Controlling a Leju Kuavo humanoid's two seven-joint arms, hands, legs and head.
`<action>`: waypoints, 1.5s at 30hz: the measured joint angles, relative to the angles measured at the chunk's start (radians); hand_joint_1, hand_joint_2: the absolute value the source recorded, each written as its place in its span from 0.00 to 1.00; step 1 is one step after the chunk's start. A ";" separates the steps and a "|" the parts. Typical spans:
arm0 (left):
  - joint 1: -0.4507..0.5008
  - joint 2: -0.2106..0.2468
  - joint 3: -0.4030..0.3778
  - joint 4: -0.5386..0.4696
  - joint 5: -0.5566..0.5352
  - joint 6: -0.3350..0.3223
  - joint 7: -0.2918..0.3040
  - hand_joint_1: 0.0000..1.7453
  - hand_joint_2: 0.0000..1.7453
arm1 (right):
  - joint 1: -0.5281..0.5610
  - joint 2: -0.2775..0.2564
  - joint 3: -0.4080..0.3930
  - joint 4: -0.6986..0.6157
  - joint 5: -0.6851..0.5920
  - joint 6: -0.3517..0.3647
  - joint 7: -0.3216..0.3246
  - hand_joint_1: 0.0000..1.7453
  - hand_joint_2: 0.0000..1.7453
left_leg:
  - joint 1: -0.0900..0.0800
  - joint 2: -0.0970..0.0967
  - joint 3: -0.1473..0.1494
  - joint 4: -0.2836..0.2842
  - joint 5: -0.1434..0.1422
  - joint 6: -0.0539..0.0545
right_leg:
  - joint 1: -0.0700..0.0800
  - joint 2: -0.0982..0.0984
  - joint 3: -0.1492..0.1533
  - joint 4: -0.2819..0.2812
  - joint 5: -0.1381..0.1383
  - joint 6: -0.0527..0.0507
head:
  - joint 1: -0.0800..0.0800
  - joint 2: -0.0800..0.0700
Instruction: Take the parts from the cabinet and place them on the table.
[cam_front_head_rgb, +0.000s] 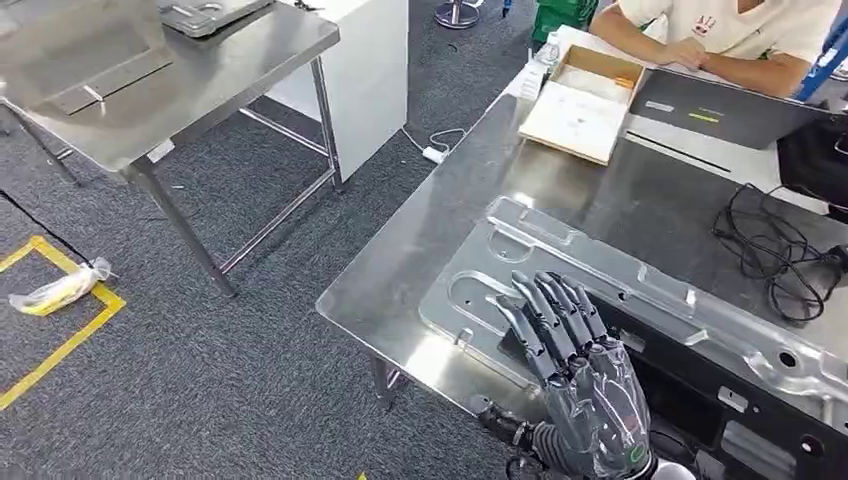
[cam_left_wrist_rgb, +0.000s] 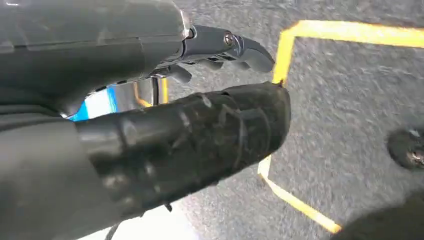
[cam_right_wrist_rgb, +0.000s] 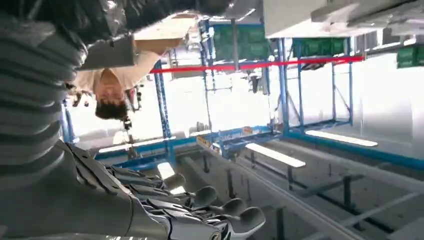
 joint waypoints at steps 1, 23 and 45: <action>-0.002 0.000 0.000 0.000 0.000 -0.002 0.001 0.00 0.00 | 0.001 0.000 0.001 0.001 0.000 0.000 0.000 0.00 1.00 | 0.000 -0.008 -0.002 0.000 0.002 0.004 | -0.002 0.030 -0.030 0.064 -0.042 0.001 | -0.002 0.000; -0.018 -0.002 0.061 0.004 -0.050 -0.019 -0.047 0.00 0.00 | -0.081 0.053 0.077 0.048 0.000 0.079 0.047 0.00 1.00 | 0.008 0.012 -0.051 0.094 -0.018 -0.062 | 0.003 -0.032 0.000 -0.051 0.053 -0.047 | 0.000 0.000; -0.026 -0.005 0.105 0.008 -0.072 -0.018 -0.050 0.00 0.00 | -0.238 0.127 0.232 0.126 0.000 0.146 0.157 0.00 1.00 | 0.001 -0.155 -0.042 0.004 0.035 -0.035 | 0.001 0.105 -0.015 -0.052 0.066 -0.055 | 0.002 0.000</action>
